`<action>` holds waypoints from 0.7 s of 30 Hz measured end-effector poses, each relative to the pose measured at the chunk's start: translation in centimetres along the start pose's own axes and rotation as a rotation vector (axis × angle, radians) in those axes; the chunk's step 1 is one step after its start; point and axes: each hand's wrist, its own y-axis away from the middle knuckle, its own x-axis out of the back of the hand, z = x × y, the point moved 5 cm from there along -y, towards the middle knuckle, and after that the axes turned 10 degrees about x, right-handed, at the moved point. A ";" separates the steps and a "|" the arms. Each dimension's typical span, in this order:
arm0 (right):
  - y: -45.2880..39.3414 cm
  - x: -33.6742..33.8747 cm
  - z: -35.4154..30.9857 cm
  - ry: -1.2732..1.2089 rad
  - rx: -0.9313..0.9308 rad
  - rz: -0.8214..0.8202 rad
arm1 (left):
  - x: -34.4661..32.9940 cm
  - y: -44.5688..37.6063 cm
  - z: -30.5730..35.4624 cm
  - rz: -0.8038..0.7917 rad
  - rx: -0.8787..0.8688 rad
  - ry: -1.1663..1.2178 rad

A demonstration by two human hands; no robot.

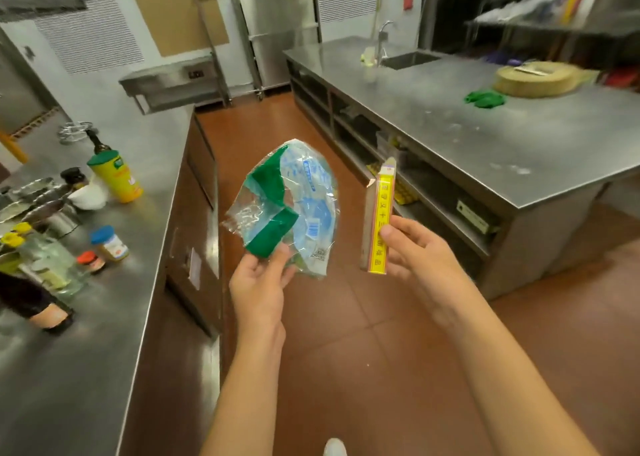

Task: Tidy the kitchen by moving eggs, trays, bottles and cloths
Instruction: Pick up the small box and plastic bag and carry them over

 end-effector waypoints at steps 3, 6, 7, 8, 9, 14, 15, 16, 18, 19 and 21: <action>-1.1 4.3 -0.6 0.005 0.015 0.110 | -5.0 -1.4 -1.1 -0.085 0.032 -0.012; -2.5 8.6 -1.0 0.001 0.034 0.207 | -10.3 -2.9 -3.0 -0.174 0.074 -0.032; -3.0 9.9 -1.2 0.004 0.042 0.238 | -12.2 -3.4 -3.6 -0.207 0.089 -0.043; -3.6 11.1 -1.4 0.007 0.050 0.274 | -14.0 -4.0 -4.2 -0.242 0.101 -0.053; -4.2 12.4 -1.6 0.010 0.057 0.315 | -15.9 -4.7 -4.8 -0.280 0.110 -0.062; -8.0 17.9 -3.5 0.021 0.091 0.534 | -25.6 -8.7 -6.2 -0.451 0.165 -0.073; -8.6 18.9 -4.0 0.030 0.100 0.570 | -27.5 -9.3 -6.5 -0.489 0.182 -0.071; -9.1 19.9 -4.4 0.040 0.112 0.604 | -29.5 -9.8 -6.9 -0.531 0.199 -0.070; -9.8 21.9 -4.8 0.063 0.136 0.681 | -33.2 -10.3 -8.2 -0.618 0.239 -0.070; -9.9 22.9 -4.8 0.075 0.140 0.724 | -34.7 -10.4 -9.0 -0.654 0.257 -0.075; -9.5 24.9 -4.4 0.097 0.138 0.814 | -37.4 -10.3 -10.5 -0.719 0.288 -0.095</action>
